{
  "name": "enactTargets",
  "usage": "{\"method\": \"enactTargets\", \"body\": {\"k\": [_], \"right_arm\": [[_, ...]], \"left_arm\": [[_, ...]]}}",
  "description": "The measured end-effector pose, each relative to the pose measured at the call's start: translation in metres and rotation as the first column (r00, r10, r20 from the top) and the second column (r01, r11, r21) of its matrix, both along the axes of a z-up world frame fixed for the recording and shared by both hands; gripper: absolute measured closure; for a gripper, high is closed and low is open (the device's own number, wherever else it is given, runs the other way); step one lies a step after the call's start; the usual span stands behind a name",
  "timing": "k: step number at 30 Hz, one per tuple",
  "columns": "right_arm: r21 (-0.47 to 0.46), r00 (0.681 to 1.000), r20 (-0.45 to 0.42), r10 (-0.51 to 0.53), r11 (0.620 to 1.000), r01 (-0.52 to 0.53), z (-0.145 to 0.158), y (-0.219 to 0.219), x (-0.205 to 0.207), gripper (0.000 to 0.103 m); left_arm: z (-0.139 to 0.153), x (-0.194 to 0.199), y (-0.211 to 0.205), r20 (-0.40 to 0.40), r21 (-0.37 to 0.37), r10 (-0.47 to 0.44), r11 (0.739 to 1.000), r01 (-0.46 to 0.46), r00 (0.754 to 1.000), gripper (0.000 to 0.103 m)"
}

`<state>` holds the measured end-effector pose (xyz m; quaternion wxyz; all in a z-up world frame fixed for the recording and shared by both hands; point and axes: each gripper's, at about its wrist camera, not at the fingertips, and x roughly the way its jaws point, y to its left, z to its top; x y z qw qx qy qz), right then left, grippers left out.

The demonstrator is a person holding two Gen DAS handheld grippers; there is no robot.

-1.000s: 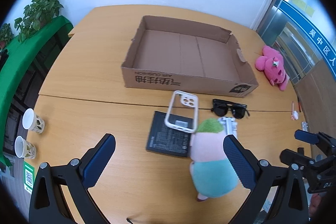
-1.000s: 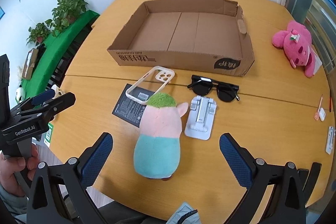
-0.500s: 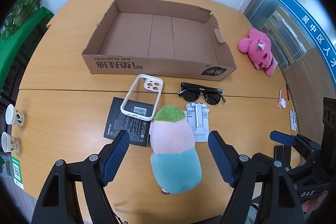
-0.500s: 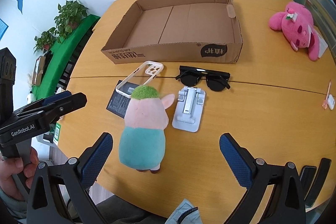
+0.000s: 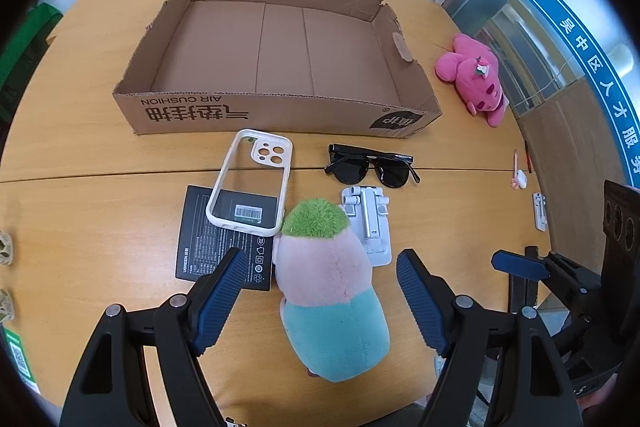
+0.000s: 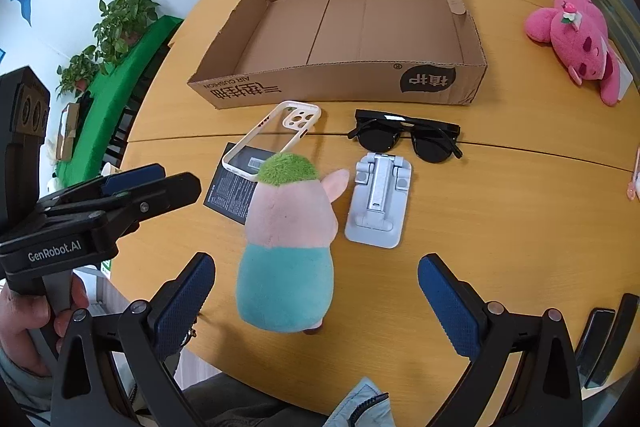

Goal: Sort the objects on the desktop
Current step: 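Close the left gripper on the pink-and-teal plush pig, then lift the plush pig with the left gripper and carry it over the box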

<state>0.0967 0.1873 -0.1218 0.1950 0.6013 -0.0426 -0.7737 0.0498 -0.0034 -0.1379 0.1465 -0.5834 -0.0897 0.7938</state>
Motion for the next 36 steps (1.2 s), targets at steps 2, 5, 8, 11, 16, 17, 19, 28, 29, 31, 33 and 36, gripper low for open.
{"method": "enactTargets", "body": {"k": [2,5,8,11,16,17,19,28,29,31,33,36], "right_arm": [[0.014,1.0,0.024,0.005,1.0,-0.006,-0.006,-0.008,-0.002,0.0],[0.032,0.998,0.065,0.01,0.999,-0.012,-0.018,-0.018,-0.002,0.0],[0.04,0.994,0.105,0.019,0.999,-0.024,-0.035,-0.029,0.001,0.0],[0.019,0.988,0.152,0.034,0.999,-0.038,-0.059,-0.038,0.005,0.0],[-0.013,0.973,0.221,0.066,0.998,-0.064,-0.106,-0.052,0.015,0.003],[-0.017,0.971,0.23,0.069,0.998,-0.067,-0.113,-0.054,0.017,0.005],[-0.027,0.966,0.247,0.071,0.997,-0.066,-0.123,-0.055,0.02,0.008],[-0.069,0.963,0.262,0.06,0.997,-0.043,-0.14,-0.045,0.02,0.018],[-0.076,0.966,0.25,0.066,0.996,-0.048,-0.136,-0.043,0.021,0.02],[-0.074,0.97,0.231,0.074,0.996,-0.058,-0.127,-0.039,0.025,0.023],[-0.07,0.975,0.208,0.081,0.995,-0.068,-0.115,-0.037,0.027,0.024],[-0.065,0.987,0.123,0.101,0.994,-0.094,-0.078,-0.032,0.026,0.024]], "left_arm": [[-0.009,-0.003,-0.004,0.024,0.019,-0.009,1.0,0.008,1.0,0.026],[-0.027,-0.005,-0.01,0.076,0.069,-0.024,0.997,0.019,0.997,0.026],[-0.048,-0.004,-0.011,0.123,0.109,-0.055,0.993,0.041,0.991,0.026],[-0.069,-0.003,-0.011,0.168,0.139,-0.074,0.989,0.05,0.983,0.026],[-0.102,-0.002,-0.011,0.239,0.187,-0.091,0.981,0.046,0.967,0.028],[-0.107,-0.001,-0.01,0.25,0.195,-0.098,0.98,0.049,0.963,0.033],[-0.114,-0.001,-0.007,0.259,0.224,-0.115,0.973,0.056,0.959,0.033],[-0.125,0.001,0.013,0.28,0.291,-0.138,0.955,0.053,0.95,0.039],[-0.122,0.002,0.016,0.271,0.287,-0.146,0.956,0.064,0.951,0.041],[-0.116,0.004,0.02,0.264,0.289,-0.153,0.954,0.073,0.952,0.043],[-0.098,0.006,0.025,0.225,0.285,-0.16,0.954,0.092,0.961,0.043],[-0.055,0.005,0.027,0.127,0.283,-0.158,0.952,0.117,0.979,0.044]]}}
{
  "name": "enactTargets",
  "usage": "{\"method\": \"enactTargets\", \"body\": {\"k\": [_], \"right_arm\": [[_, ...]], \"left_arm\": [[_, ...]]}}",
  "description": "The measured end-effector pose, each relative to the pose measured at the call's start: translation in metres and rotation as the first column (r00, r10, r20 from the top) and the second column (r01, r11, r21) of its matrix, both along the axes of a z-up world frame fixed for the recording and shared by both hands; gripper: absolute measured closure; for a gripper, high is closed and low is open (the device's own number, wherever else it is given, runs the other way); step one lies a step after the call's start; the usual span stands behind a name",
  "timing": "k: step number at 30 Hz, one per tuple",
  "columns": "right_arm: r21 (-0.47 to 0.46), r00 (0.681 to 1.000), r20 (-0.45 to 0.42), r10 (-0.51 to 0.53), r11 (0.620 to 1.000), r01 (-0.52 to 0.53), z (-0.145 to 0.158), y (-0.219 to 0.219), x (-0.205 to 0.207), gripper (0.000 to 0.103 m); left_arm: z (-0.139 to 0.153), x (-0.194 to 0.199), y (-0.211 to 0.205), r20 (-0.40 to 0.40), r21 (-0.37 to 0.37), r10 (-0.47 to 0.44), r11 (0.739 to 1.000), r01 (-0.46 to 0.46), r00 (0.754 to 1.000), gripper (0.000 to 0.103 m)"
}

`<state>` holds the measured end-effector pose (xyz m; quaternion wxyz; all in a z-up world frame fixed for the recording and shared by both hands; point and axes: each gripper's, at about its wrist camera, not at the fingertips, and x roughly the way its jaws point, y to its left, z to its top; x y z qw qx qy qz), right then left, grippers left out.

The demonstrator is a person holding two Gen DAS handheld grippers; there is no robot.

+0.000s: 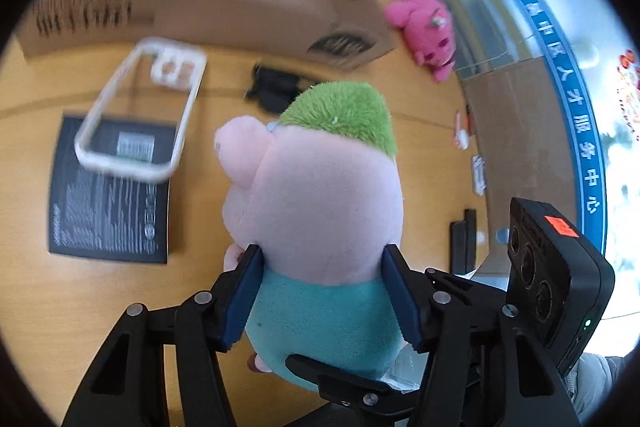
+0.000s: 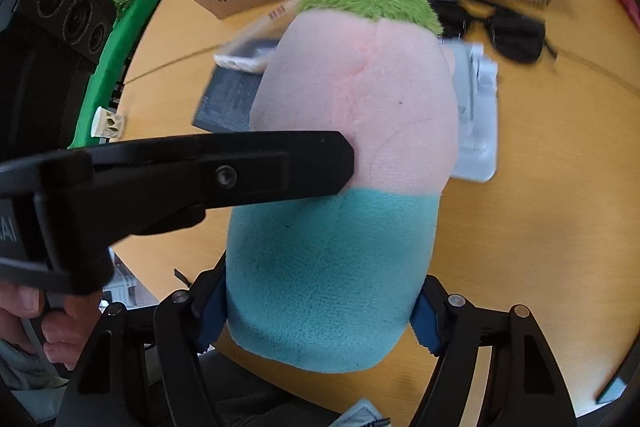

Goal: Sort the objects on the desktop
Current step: 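Lift the plush pig with the left gripper and carry it over the box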

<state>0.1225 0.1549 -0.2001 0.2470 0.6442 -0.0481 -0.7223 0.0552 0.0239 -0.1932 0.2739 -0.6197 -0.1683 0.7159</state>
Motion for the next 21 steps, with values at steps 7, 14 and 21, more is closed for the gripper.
{"method": "enactTargets", "body": {"k": [7,14,21], "right_arm": [[-0.025,0.953,-0.302,0.0,1.0,-0.008,0.128,-0.002,-0.031,0.024],[-0.044,0.82,-0.573,0.004,0.998,-0.036,0.257,-0.02,-0.051,0.024],[-0.056,0.717,-0.697,0.027,0.994,-0.093,0.328,-0.052,-0.075,0.024]], "left_arm": [[0.143,-0.023,-0.004,-0.326,0.014,0.032,0.999,-0.029,0.945,0.044],[0.278,-0.029,-0.015,-0.616,0.029,0.054,0.999,-0.046,0.786,0.044],[0.349,-0.042,-0.039,-0.735,0.014,0.064,0.997,-0.079,0.675,0.044]]}}
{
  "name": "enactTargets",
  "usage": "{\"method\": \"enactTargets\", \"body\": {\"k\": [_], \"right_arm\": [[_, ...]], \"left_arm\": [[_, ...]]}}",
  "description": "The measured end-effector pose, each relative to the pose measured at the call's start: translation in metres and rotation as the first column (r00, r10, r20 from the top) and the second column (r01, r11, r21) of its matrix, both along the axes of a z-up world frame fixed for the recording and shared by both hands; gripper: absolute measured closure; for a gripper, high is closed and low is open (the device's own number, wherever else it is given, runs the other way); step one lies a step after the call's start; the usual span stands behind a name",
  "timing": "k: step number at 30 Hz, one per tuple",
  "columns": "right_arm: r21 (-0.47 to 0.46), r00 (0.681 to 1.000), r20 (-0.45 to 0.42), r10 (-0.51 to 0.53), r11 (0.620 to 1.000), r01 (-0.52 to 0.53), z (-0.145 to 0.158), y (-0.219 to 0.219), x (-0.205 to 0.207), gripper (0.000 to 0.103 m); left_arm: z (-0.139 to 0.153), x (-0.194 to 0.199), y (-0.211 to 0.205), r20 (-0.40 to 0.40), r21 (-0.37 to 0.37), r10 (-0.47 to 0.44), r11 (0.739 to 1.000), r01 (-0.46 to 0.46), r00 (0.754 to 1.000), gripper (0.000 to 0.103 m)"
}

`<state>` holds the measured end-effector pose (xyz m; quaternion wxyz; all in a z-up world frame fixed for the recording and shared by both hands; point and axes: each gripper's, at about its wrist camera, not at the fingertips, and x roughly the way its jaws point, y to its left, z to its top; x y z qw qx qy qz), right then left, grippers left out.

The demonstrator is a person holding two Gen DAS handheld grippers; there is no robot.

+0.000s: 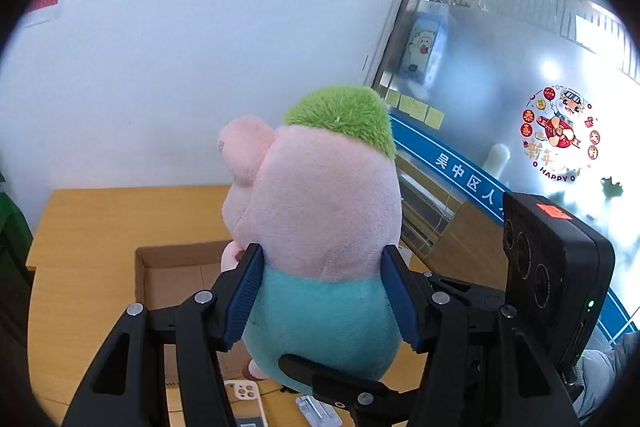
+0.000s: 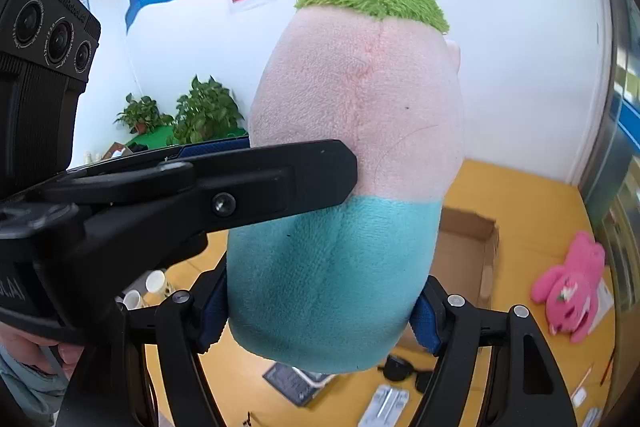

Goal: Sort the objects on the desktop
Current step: 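Lift the plush pig with the left gripper and carry it over the box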

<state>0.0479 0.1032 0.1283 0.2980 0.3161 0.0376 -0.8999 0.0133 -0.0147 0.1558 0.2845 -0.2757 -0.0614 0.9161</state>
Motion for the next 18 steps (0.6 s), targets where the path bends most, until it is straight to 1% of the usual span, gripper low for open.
{"method": "enactTargets", "body": {"k": [2,4,8,11,14,17,18], "right_arm": [[-0.004,1.0,-0.009,0.011,1.0,-0.011,0.004,-0.013,-0.011,0.024],[-0.009,1.0,-0.008,0.022,1.0,-0.022,0.006,-0.026,-0.024,0.024],[-0.02,0.999,0.019,0.034,0.999,-0.034,0.0,-0.046,-0.051,0.024],[-0.026,0.998,0.056,0.036,0.999,-0.035,-0.016,-0.053,-0.081,0.024],[-0.028,0.994,0.1,0.034,0.999,-0.031,-0.036,-0.058,-0.116,0.024],[-0.028,0.987,0.158,0.024,0.999,-0.02,-0.067,-0.066,-0.157,0.024],[-0.025,0.985,0.17,0.02,1.0,-0.016,-0.075,-0.068,-0.164,0.024]], "left_arm": [[0.007,-0.008,-0.011,-0.012,-0.002,0.014,1.0,-0.014,1.0,0.044],[0.005,-0.017,-0.016,-0.008,0.005,0.021,1.0,-0.021,1.0,0.044],[-0.002,-0.055,-0.042,0.014,-0.014,0.033,0.999,-0.033,0.999,0.044],[-0.019,-0.09,-0.059,0.052,-0.02,0.025,1.0,-0.024,0.998,0.044],[-0.044,-0.137,-0.079,0.107,-0.023,0.016,1.0,-0.014,0.994,0.044],[-0.073,-0.177,-0.079,0.153,-0.028,0.007,1.0,-0.002,0.988,0.044],[-0.085,-0.193,-0.08,0.171,-0.026,0.002,1.0,0.002,0.985,0.044]]}}
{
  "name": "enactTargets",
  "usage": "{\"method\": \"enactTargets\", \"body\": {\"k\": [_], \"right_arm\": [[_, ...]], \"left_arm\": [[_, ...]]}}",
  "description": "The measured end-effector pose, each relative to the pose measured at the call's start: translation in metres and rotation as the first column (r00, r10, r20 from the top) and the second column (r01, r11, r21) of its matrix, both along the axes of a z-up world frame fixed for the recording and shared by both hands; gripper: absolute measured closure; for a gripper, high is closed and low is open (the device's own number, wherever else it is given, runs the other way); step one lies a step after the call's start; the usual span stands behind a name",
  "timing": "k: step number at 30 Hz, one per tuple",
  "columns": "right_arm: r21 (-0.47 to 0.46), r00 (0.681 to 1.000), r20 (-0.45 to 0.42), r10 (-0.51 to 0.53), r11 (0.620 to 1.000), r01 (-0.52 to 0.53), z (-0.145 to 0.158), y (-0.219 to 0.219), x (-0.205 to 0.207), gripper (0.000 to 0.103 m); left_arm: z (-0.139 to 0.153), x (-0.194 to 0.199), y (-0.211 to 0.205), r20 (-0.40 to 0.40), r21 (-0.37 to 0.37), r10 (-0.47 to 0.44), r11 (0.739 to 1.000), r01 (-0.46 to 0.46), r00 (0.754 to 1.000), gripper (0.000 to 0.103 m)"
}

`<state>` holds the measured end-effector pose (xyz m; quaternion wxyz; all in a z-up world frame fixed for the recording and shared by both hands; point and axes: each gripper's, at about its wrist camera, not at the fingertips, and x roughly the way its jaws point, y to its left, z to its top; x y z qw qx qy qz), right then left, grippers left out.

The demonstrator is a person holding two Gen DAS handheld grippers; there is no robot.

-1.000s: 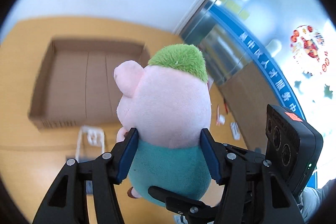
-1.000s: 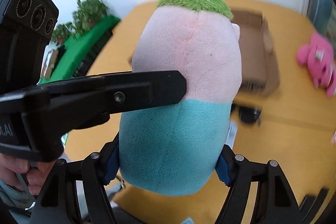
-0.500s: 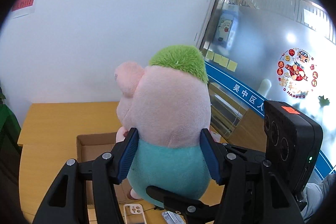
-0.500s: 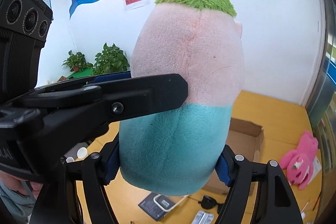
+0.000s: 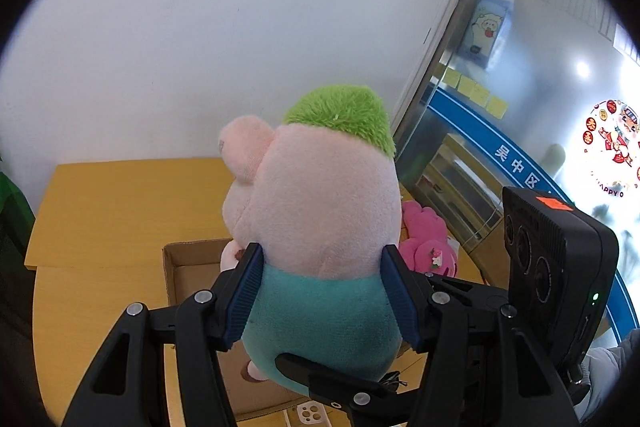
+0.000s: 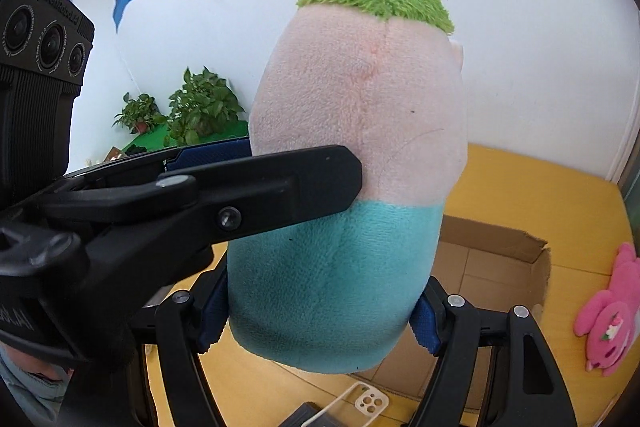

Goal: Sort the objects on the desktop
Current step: 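Lift the plush pig with the left gripper and carry it over the box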

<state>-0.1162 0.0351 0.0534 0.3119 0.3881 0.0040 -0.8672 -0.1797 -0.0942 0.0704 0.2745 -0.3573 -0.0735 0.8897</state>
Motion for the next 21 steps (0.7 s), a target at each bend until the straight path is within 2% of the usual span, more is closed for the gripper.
{"method": "enactTargets", "body": {"k": [5,12,16,21], "right_arm": [[0.031,0.997,0.08,-0.02,0.999,0.018,-0.053,-0.016,-0.061,0.024],[0.049,0.972,0.235,-0.028,0.999,0.017,-0.14,-0.037,-0.136,0.024],[0.021,0.945,0.326,-0.014,1.0,0.008,-0.188,-0.048,-0.161,0.024],[-0.051,0.901,0.433,0.037,0.999,-0.016,-0.24,-0.065,-0.187,0.024]], "left_arm": [[-0.062,-0.069,-0.005,0.082,0.031,-0.021,0.999,0.019,0.996,0.044],[-0.155,-0.131,-0.004,0.224,0.004,-0.001,1.0,0.0,0.975,0.044],[-0.2,-0.152,-0.012,0.291,-0.042,0.039,0.999,-0.028,0.956,0.044],[-0.239,-0.172,-0.021,0.379,-0.13,0.133,0.988,-0.089,0.916,0.044]]}}
